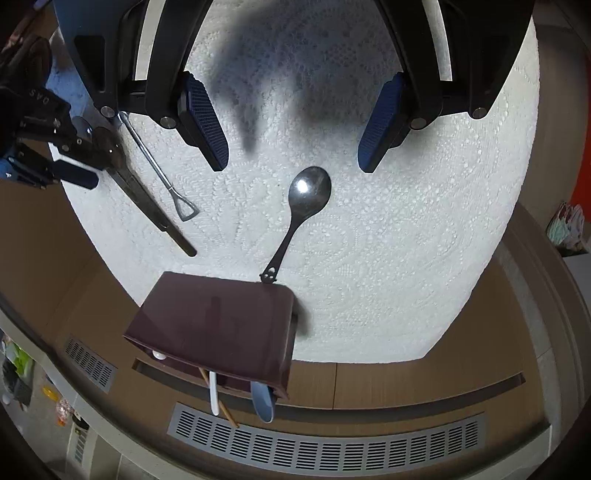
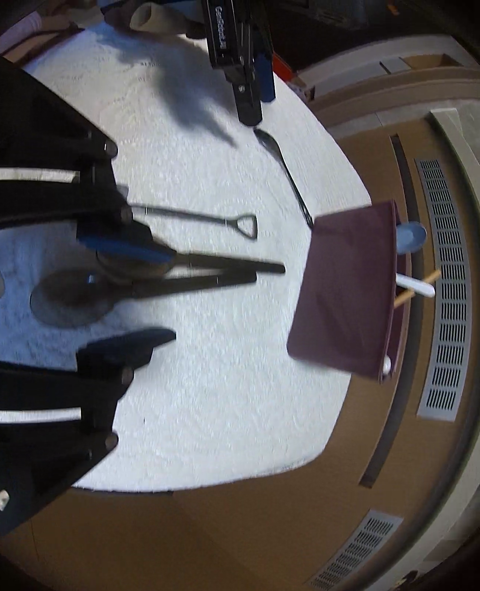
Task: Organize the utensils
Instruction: 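Move both tools back down toward the remaining utensils, then grasp a dark plastic spoon with the right tool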
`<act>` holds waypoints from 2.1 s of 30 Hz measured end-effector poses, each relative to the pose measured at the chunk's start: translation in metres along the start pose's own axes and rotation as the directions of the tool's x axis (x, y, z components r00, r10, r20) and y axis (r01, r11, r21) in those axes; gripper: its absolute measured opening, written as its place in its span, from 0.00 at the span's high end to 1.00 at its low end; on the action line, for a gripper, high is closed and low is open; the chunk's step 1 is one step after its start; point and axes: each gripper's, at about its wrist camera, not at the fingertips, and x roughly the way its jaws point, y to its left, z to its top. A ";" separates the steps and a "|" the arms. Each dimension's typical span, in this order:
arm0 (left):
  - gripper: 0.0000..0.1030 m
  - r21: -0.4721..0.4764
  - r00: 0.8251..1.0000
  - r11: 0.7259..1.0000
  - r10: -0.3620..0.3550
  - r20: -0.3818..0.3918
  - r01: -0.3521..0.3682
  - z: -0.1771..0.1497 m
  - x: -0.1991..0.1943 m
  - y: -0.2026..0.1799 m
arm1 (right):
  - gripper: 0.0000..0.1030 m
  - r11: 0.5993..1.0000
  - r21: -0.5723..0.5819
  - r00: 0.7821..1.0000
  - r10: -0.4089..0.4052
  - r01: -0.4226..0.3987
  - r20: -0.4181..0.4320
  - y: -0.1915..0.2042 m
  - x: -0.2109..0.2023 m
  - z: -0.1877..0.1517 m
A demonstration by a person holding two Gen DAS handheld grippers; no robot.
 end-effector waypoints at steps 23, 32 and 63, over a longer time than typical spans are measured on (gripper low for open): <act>0.23 -0.067 0.999 0.997 -0.025 0.027 0.027 -0.007 -0.016 0.020 | 0.62 0.992 0.123 1.000 -0.024 0.022 0.014 0.007 0.009 -0.017; 0.23 -0.089 1.000 0.996 -0.023 0.017 0.024 -0.007 -0.013 0.025 | 0.71 0.994 0.010 0.989 -0.110 0.109 0.096 0.020 -0.015 -0.011; 0.23 -0.050 0.999 0.998 -0.033 0.005 0.034 -0.009 -0.012 0.014 | 0.68 0.992 0.076 0.995 -0.099 0.097 0.026 -0.010 -0.007 0.018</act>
